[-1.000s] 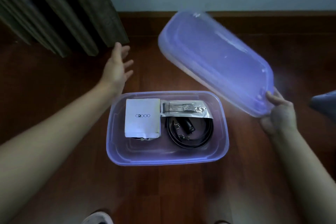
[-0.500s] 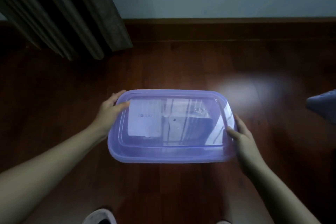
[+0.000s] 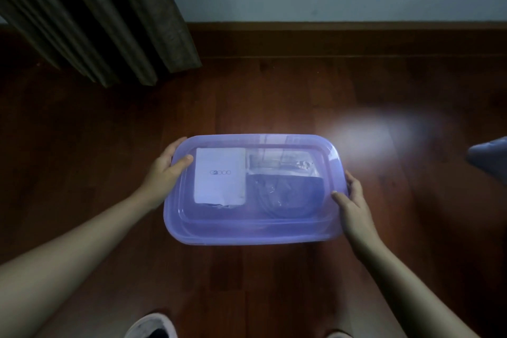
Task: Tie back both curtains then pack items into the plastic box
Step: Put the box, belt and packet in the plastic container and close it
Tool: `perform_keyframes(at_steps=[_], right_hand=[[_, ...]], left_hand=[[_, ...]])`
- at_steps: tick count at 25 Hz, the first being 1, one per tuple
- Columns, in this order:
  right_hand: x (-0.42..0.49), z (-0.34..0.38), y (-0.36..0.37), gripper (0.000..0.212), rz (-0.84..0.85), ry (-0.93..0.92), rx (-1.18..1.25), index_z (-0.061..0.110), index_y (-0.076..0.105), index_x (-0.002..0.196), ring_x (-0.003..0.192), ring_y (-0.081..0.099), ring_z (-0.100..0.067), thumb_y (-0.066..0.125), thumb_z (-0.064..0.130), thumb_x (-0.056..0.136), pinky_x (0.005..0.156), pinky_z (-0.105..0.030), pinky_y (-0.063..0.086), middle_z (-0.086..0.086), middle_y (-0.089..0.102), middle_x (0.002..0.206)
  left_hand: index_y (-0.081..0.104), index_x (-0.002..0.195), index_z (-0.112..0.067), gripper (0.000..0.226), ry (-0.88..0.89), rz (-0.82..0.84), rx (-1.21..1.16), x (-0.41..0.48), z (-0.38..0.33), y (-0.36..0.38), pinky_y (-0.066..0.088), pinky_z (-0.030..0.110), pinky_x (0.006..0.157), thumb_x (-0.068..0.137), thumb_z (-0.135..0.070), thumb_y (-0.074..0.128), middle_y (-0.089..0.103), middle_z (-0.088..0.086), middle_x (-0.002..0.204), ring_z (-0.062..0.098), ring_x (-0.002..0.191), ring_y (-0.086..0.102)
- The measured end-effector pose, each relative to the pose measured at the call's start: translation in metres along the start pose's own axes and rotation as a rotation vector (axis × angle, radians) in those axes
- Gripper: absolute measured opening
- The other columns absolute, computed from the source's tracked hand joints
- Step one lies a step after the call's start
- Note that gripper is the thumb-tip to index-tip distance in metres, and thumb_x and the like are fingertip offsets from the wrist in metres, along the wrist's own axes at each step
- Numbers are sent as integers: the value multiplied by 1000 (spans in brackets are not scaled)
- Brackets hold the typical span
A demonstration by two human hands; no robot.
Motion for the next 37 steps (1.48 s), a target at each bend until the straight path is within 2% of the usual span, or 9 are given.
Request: perform_keyframes(at_steps=[3, 8, 12, 19, 23, 25, 27, 30, 37], right_hand=[[0, 6, 2, 25, 17, -18, 7, 24, 36, 117, 107, 50, -13, 48, 24, 96, 89, -29, 36, 6, 51, 120], [0, 0, 4, 29, -29, -83, -50, 25, 35, 116, 90, 51, 6, 53, 29, 93, 92, -31, 39, 24, 46, 99], [0, -4, 3, 29, -109, -93, -146, 34, 39, 113, 92, 55, -14, 57, 35, 91, 94, -41, 42, 27, 51, 94], [-3, -13, 4, 59, -234, -56, -146, 32, 38, 126, 99, 59, -28, 53, 55, 74, 89, -39, 43, -3, 64, 110], [-1, -13, -1, 88, -54, 30, -77, 25, 39, 132, 106, 55, -16, 49, 76, 60, 88, -31, 41, 7, 54, 120], [-5, -22, -4, 79, 120, 118, -37, 34, 42, 128, 101, 61, -13, 60, 76, 64, 82, -38, 52, 15, 57, 117], [-12, -28, -3, 62, 217, 119, -5, 36, 50, 120, 94, 68, -15, 72, 62, 68, 67, -40, 58, 11, 65, 112], [-9, -13, 22, 53, 245, 28, 0, 34, 59, 113, 88, 71, -18, 77, 52, 67, 61, -38, 58, 0, 71, 105], [8, 81, 180, 69, 514, -117, -108, 39, 55, 112, 92, 70, -15, 75, 68, 52, 77, -50, 58, 8, 70, 103]], left_hand=[[34, 138, -27, 42, -60, 24, -46, 2, 0, 4, 43, 48, 100, 97, -21, 45, 47, 2, 132, 24, 118, 51], [40, 127, -34, 29, -1, -80, 189, 0, 3, 3, 43, 43, 97, 99, -37, 37, 52, -8, 118, 19, 113, 52], [40, 126, -31, 27, 45, -103, 249, -2, 2, 3, 44, 37, 85, 100, -36, 35, 58, -3, 113, 25, 104, 57], [50, 123, -15, 34, 228, -403, 455, -17, -10, 4, 41, 35, 82, 95, -32, 38, 65, 11, 114, 35, 104, 59], [45, 122, -22, 41, -234, -425, 239, -27, -2, -2, 35, 34, 80, 98, -49, 25, 52, -1, 102, 31, 101, 54], [47, 111, -22, 50, -350, -313, 174, -44, 12, 1, 38, 29, 72, 91, -63, 28, 53, -9, 96, 23, 87, 56], [55, 104, -22, 60, -310, -197, 153, -68, 25, 5, 48, 28, 63, 77, -74, 45, 63, -7, 92, 18, 82, 63], [64, 96, -23, 56, -250, -280, 162, -78, 43, -22, 50, 31, 74, 68, -71, 59, 69, -4, 92, 22, 89, 65], [69, 87, -23, 66, -292, -567, -69, -95, 75, -181, 55, 47, 84, 50, -77, 62, 73, 0, 90, 22, 85, 70]])
Point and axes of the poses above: each hand's wrist, its own x-axis towards the middle knuckle, its own y-axis out of the palm, z = x × y, the point moved 4 cm from there along x, towards the middle knuckle
